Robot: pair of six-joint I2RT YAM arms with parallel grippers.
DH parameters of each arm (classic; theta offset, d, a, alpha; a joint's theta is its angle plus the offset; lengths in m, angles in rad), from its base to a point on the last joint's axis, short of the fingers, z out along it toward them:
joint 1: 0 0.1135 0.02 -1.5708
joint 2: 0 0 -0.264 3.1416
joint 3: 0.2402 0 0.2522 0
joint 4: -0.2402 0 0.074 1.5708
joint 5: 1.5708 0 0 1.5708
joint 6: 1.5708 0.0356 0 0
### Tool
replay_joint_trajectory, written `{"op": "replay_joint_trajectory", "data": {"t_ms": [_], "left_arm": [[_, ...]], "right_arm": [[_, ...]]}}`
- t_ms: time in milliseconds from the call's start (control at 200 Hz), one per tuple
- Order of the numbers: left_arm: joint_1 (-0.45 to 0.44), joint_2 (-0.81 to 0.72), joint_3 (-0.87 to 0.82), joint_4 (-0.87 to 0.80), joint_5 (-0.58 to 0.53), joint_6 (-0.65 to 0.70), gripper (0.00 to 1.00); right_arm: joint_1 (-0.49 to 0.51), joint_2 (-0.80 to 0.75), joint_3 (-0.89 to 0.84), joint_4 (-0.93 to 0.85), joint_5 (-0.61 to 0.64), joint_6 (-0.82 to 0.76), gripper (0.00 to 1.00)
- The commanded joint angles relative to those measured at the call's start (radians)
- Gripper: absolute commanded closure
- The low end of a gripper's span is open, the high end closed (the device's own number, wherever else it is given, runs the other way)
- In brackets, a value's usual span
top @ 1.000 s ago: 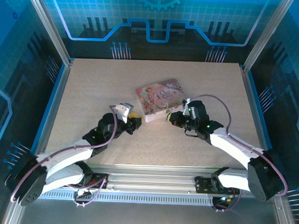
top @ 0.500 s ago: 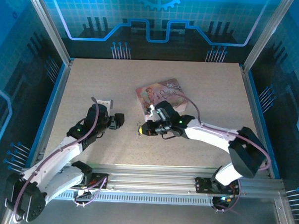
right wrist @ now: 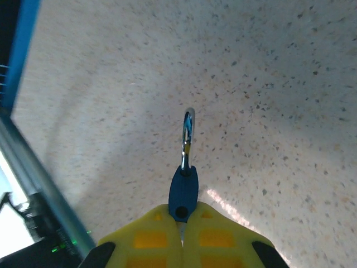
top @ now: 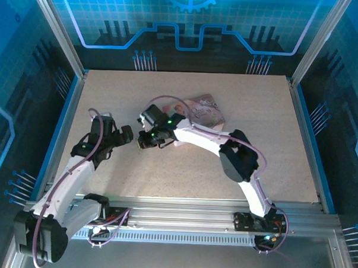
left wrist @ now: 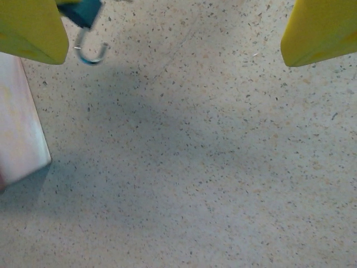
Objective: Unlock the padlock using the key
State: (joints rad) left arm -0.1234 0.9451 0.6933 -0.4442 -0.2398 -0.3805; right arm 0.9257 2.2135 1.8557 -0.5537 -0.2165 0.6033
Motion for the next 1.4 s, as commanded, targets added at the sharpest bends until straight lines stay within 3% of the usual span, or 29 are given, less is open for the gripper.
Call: {"op": "replay_joint_trajectory", "data": {"t_ms": [0,195,485,735,1025,1256,1286,1391], "left_arm": [[0.015,-0.018,-0.010,-0.020,0.000,-0.002,0.01],[0.015,-0.039,-0.060,0.016,0.046,0.002,0.01],[0.014,-0.065,-0.099,0.040,0.057,0.024,0.01],[0.014,-0.071,-0.075,0.024,0.072,0.037,0.01],[0.015,-0.084,-0.050,0.008,0.099,0.079,0.01],[0.015,-0.073,-0.011,0.058,0.180,0.149,0.01],[0.015,-0.067,-0.005,0.069,0.186,0.153,0.01],[0.015,-0.036,0.022,0.095,0.199,0.167,0.01]], "right_arm": [[0.006,0.092,0.176,-0.230,0.094,-0.082,1.00],[-0.002,0.250,0.383,-0.326,0.070,-0.108,0.99],[-0.023,0.323,0.465,-0.357,0.147,-0.126,0.91],[-0.031,0.281,0.497,-0.386,0.218,-0.171,0.62],[-0.031,0.032,0.402,-0.353,0.330,-0.256,0.50],[-0.066,-0.303,0.084,-0.228,0.496,-0.345,0.35],[-0.076,-0.349,0.032,-0.209,0.515,-0.348,0.27],[-0.136,-0.519,-0.173,-0.126,0.568,-0.355,0.19]]}}
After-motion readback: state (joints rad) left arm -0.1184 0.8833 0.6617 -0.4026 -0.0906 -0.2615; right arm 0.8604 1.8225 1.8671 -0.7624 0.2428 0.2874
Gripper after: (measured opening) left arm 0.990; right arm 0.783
